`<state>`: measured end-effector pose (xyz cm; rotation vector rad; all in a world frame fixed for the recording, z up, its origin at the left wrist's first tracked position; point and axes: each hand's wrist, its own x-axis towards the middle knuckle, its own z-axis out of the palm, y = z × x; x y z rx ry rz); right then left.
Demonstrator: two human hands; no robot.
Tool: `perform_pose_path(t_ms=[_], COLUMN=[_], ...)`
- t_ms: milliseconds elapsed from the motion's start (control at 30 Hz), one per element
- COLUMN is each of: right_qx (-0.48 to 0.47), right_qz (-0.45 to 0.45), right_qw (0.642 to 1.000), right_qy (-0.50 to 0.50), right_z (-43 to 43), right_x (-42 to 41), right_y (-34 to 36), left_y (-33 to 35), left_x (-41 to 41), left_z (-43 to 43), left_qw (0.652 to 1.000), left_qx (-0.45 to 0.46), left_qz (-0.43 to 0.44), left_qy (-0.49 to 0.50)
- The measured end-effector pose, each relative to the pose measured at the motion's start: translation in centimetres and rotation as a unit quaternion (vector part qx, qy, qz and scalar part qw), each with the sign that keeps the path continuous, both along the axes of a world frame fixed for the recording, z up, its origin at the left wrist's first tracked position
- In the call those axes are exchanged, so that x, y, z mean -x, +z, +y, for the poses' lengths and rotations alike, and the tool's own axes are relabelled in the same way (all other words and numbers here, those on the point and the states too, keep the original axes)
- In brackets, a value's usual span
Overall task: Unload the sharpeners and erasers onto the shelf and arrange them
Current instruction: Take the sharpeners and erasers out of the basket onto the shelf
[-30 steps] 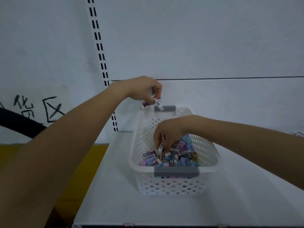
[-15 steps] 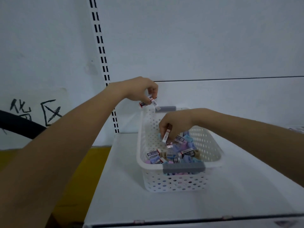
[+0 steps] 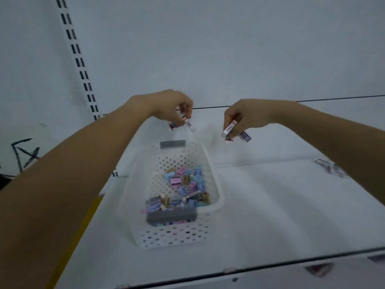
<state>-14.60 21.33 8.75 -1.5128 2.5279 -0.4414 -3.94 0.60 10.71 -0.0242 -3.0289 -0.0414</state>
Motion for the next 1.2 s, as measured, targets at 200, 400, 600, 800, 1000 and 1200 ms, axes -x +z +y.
perform_pose_path(t_ms=[200, 400, 600, 800, 1000, 1200], right_qx=[0.005, -0.011, -0.032, 0.026, 0.057, 0.146], right_qz=[-0.013, -0.025, -0.064, -0.089, -0.139, -0.152], right_qw=[0.999, 0.996, 0.988, 0.982, 0.974, 0.970], right_qy=[-0.047, -0.085, -0.136, -0.164, -0.170, -0.124], right_z=[11.4, 23.4, 31.6, 34.7, 34.3, 33.2], right_x=[5.3, 9.5, 13.2, 16.1, 17.4, 19.2], right_y=[-1.4, -4.1, -6.8, -8.8, -10.9, -12.8], left_y=[0.5, -2.4, -5.9, -9.2, -11.7, -14.0], left_x=[4.8, 10.4, 15.4, 19.4, 22.2, 23.7], left_z=[10.2, 21.6, 29.4, 32.7, 33.6, 34.4], left_qw=[0.999, 0.998, 0.993, 0.991, 0.979, 0.975], left_qx=[0.000, -0.001, -0.039, -0.067, -0.142, -0.164], left_qz=[0.019, -0.009, -0.046, -0.039, -0.083, -0.105], left_qy=[-0.027, -0.059, -0.097, -0.112, -0.122, -0.105])
